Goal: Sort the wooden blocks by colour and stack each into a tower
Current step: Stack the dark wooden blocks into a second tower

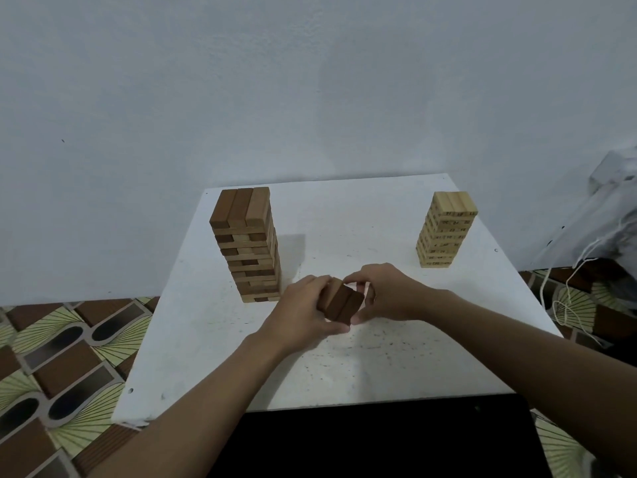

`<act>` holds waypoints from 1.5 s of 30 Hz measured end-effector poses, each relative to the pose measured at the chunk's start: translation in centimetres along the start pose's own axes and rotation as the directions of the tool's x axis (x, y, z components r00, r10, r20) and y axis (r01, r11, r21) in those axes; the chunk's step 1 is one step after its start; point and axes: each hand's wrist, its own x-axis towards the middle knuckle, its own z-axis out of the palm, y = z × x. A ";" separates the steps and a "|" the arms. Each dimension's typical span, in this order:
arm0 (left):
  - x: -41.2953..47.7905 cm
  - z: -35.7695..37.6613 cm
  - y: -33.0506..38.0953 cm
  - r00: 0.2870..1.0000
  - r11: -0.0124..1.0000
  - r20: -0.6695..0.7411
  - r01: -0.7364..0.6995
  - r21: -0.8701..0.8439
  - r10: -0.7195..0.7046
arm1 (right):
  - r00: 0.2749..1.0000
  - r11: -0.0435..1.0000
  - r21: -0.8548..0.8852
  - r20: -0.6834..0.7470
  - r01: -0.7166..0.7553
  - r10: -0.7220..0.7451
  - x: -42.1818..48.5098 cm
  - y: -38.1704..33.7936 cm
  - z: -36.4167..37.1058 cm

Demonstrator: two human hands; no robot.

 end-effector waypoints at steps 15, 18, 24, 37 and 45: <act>-4.0 0.0 0.0 0.994 0.995 -0.089 0.059 -0.076 -0.066 | 0.958 0.983 0.162 -0.256 -0.085 0.125 -1.6 1.2 2.2; -5.5 1.2 -0.1 0.993 0.997 -0.092 0.078 -0.008 -0.078 | 0.965 0.983 0.172 -0.237 -0.069 0.109 -1.9 1.5 1.8; -5.2 3.0 -1.2 0.982 0.984 -0.132 0.149 0.100 -0.135 | 0.955 0.984 0.172 -0.278 -0.055 0.102 -1.5 0.8 2.9; -4.0 4.1 -1.3 0.960 0.977 -0.221 0.195 0.086 -0.172 | 0.938 0.990 0.106 -0.325 -0.089 0.119 -1.0 0.7 3.7; -3.6 3.9 -1.8 0.958 0.981 -0.240 0.179 0.069 -0.158 | 0.940 0.996 0.035 -0.330 -0.083 0.090 -0.9 0.4 3.8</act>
